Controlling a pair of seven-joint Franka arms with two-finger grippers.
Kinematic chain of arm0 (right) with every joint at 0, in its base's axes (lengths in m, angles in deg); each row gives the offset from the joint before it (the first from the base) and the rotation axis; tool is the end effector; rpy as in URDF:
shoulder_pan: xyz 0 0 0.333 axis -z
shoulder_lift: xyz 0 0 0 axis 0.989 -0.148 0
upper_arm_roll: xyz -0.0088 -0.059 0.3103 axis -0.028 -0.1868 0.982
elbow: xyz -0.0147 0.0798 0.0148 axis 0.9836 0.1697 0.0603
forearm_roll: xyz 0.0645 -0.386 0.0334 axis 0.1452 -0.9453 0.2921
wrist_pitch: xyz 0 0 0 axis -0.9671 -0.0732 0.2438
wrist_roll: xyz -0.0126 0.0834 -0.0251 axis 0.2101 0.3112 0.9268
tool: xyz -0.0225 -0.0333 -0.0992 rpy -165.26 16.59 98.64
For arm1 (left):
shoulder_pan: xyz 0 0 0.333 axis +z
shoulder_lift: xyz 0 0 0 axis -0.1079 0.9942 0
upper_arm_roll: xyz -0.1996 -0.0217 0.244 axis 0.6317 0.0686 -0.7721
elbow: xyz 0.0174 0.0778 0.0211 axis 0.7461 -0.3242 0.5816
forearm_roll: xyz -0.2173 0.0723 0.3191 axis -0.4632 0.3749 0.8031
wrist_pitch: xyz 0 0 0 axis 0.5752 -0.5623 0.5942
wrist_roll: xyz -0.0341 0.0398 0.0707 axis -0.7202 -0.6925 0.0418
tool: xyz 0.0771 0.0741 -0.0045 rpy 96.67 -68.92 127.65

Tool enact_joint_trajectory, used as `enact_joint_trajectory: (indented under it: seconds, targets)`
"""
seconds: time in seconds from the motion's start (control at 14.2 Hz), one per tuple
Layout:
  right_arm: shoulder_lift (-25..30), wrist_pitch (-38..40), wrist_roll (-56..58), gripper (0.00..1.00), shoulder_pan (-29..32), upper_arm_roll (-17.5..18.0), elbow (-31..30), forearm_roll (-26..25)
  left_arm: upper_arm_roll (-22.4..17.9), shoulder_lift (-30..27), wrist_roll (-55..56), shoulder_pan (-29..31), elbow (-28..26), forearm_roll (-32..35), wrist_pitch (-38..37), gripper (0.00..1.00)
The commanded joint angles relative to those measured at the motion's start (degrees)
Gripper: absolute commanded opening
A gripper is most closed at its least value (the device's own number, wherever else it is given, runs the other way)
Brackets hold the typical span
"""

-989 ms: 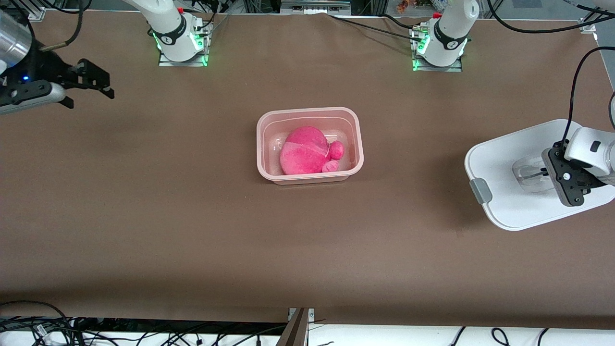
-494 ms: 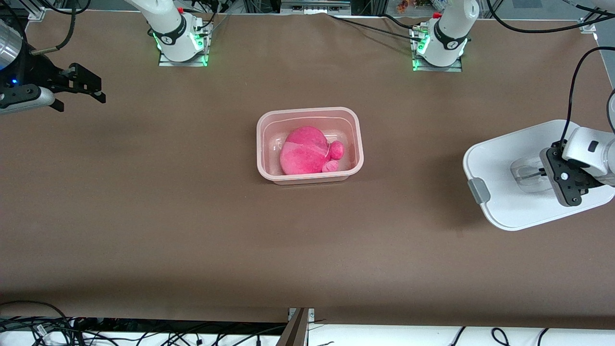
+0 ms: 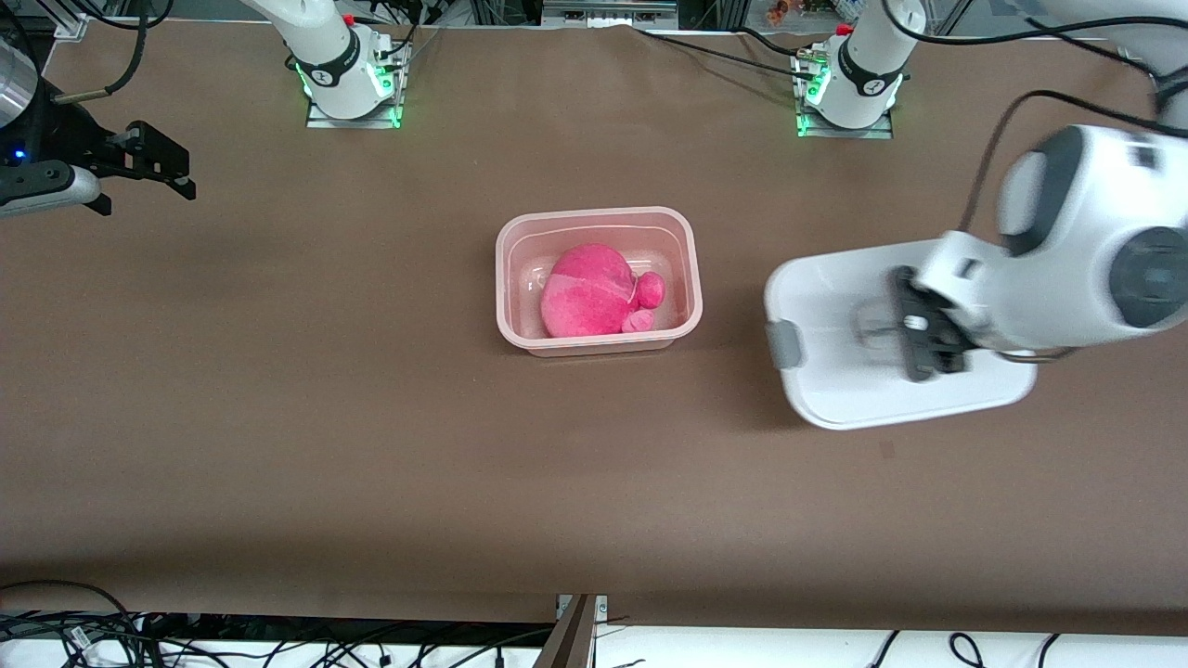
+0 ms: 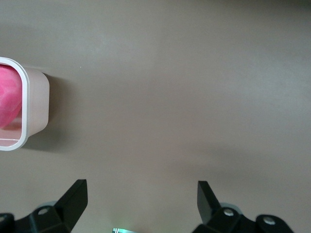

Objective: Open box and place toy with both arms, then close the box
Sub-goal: 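Carry the lid with the left gripper over the box, then lower the lid onto the box rim with the left gripper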

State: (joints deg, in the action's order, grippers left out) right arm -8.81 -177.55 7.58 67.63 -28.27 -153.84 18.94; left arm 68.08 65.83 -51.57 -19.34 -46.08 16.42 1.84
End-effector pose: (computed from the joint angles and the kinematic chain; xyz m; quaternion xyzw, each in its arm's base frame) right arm 0.5383 0.0389 0.6313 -0.9946 -0.1030 0.0101 0.0082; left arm 0.6438 -0.1690 0.4689 0.7489 -0.6508 -0.1067 0.0646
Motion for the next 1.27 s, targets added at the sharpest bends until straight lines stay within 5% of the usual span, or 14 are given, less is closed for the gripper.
enact_joint_trajectory:
  seconds: [0.0, 0.57, 1.2]
  targets:
    - [-0.84, 1.12, 0.41, 1.0, 0.68, 0.43, 2.15, -0.83, -1.05, 3.14, 5.3, -9.84, 1.08, -2.53, 2.2, 0.0]
    - [-2.42, 1.39, 0.06, 1.0, 0.68, 0.43, 2.41, -0.65, -1.14, 9.3, 26.75, -26.39, 1.08, -7.56, 16.09, 0.0]
    - [-2.42, 1.39, -0.03, 1.0, 0.68, 0.43, 2.5, -0.3, -1.31, 12.03, 27.03, -32.11, -0.5, -3.16, 20.68, 0.0]
